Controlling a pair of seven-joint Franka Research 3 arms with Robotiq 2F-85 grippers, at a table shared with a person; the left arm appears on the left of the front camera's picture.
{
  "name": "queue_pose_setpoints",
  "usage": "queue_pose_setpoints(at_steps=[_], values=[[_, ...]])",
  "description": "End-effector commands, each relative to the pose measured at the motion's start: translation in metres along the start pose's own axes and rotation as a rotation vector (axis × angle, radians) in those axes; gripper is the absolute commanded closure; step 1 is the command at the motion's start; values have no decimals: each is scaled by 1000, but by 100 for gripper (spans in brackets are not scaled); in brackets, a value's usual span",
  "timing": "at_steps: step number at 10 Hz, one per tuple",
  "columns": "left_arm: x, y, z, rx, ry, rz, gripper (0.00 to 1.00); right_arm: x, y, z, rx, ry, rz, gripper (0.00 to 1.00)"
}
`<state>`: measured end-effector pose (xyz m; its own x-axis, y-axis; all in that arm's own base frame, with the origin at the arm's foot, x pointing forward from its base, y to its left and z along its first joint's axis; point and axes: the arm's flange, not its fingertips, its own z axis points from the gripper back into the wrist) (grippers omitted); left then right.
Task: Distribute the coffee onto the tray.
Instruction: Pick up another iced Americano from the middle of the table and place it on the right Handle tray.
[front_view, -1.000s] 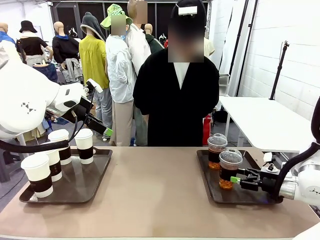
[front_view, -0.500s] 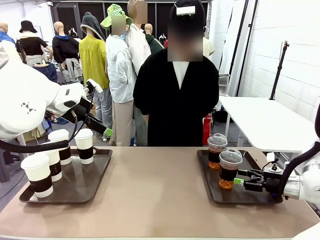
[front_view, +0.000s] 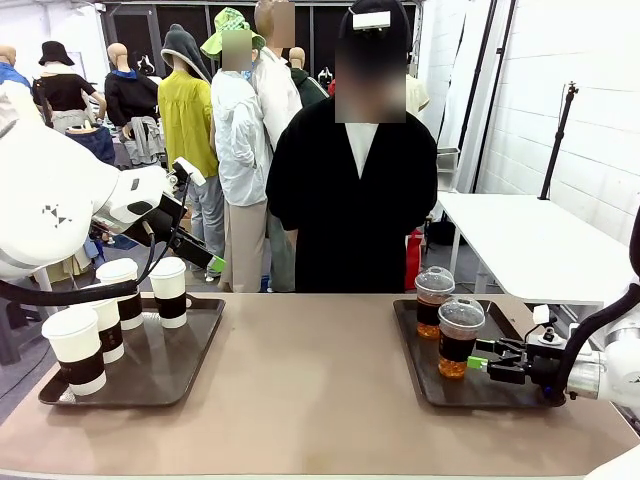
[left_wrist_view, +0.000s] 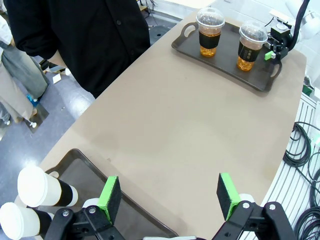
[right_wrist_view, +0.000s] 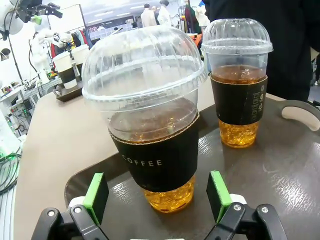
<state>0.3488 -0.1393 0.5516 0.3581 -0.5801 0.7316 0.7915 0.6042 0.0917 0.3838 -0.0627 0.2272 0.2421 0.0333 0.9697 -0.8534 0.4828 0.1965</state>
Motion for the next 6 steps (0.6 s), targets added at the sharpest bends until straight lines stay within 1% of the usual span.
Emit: queue_pose_setpoints(at_steps=[1,6], values=[[-1,1,0,-3,-3,4,0,-1,-1,0,-8,-5,2,0],[-1,1,0,-3,-3,4,0,-1,-1,0,-8,-5,2,0]])
